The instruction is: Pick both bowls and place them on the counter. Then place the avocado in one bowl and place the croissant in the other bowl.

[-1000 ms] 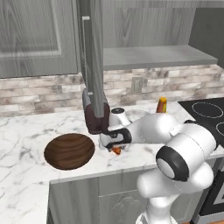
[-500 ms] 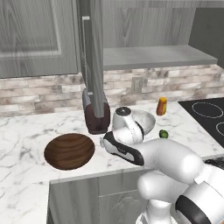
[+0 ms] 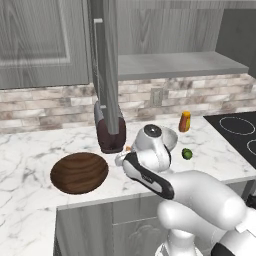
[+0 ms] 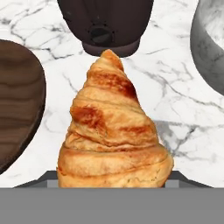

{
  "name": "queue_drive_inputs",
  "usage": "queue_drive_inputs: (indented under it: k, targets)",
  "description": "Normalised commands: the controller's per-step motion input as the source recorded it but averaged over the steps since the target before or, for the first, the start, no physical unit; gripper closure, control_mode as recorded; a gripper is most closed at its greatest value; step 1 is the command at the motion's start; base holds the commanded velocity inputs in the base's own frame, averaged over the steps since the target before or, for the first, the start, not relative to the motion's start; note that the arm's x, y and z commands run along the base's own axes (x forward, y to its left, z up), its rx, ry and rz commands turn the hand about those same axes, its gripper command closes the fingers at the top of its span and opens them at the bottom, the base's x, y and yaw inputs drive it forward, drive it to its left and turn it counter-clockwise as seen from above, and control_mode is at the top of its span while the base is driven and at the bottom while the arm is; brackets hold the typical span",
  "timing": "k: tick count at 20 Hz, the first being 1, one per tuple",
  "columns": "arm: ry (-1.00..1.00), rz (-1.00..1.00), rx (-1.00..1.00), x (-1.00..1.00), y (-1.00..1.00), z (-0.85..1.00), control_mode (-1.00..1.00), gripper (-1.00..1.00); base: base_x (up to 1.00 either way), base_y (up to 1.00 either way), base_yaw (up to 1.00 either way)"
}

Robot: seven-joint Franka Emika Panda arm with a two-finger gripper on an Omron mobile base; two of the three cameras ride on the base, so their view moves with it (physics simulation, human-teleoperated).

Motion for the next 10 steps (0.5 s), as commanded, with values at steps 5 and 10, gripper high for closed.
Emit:
queue_drive_inputs:
  k: [5,10]
  targets:
    - [-0.06,0.15,0.08,0.00,0.22,0.28,-1.00,1.00,0.00,0.00,0.00]
    - [-0.02,0.13,0.04,0.00,0.32,0.25,-1.00,1.00,0.00,0.00,0.00]
